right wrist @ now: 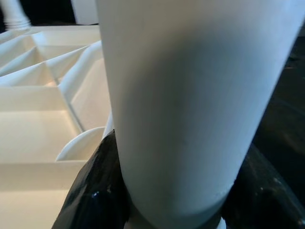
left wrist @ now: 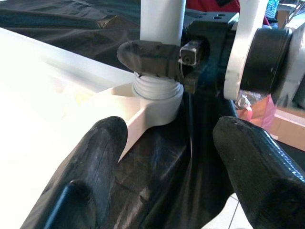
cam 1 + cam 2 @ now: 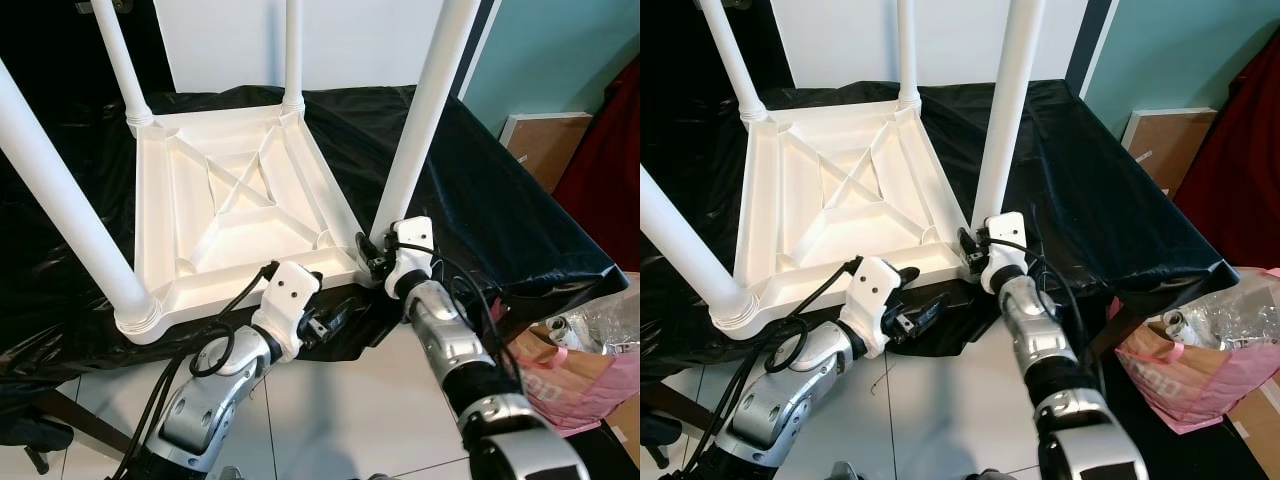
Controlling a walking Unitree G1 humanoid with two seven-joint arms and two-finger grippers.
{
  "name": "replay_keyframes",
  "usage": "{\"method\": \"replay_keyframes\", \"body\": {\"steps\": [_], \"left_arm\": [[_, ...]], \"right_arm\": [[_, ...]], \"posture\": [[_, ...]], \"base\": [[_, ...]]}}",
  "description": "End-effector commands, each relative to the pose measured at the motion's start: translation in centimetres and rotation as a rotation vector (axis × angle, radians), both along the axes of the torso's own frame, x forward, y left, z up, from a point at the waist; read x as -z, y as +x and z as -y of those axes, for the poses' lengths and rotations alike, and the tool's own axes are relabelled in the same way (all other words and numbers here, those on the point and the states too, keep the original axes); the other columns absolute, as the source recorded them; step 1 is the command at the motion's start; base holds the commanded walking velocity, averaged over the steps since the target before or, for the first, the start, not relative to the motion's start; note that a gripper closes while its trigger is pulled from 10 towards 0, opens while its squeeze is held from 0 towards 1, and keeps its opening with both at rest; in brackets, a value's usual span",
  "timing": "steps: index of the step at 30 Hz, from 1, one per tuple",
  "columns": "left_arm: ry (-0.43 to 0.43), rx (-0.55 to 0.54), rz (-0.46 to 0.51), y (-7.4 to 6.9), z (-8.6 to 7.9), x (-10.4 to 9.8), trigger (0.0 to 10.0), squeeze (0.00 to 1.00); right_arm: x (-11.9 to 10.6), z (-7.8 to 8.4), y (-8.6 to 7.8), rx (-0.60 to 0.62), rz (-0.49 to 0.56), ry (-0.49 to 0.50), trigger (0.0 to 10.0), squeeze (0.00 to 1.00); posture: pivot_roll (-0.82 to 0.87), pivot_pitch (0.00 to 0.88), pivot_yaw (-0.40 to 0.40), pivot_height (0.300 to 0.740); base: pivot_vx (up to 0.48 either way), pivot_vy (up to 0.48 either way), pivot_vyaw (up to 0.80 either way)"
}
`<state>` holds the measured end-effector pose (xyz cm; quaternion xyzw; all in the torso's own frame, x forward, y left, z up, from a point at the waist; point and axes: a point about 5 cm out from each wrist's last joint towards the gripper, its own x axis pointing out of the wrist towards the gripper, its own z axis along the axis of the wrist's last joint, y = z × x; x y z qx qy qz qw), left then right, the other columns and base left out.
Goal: Building children table
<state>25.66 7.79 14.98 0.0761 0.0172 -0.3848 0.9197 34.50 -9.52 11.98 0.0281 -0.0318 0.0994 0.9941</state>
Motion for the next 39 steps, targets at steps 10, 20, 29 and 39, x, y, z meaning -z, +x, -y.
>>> {"method": "replay_keyframes", "body": {"steps": [10, 20, 29, 39], "left_arm": [[0.004, 0.019, 0.009, -0.1, 0.5, -0.3, 10.0, 0.00], [0.008, 0.013, 0.030, 0.2, 0.5, -0.5, 10.0, 0.00], [0.000, 0.017, 0.058, 0.3, 0.7, -0.9, 10.0, 0.00], [0.005, 0.042, 0.049, 0.2, 1.1, -0.7, 10.0, 0.00]], "right_arm": [[1.5, -0.6, -1.0, -0.017, -0.075, 0.015, 10.0, 0.00], [0.6, -0.6, -1.6, -0.052, -0.013, 0.020, 10.0, 1.00], [-0.7, 4.0, -1.7, -0.314, 0.051, -0.020, 10.0, 1.00], [-1.4, 3.9, -0.3, -0.533, 0.043, -0.172, 10.0, 0.00]], "posture": [[0.07, 0.093, -0.078, 0.740], [0.07, 0.077, -0.079, 0.740], [0.05, 0.065, -0.082, 0.740], [0.05, 0.049, -0.065, 0.740]], "base": [[0.000, 0.000, 0.00], [0.000, 0.000, 0.00], [0.000, 0.000, 0.00], [0.000, 0.000, 0.00]]}}
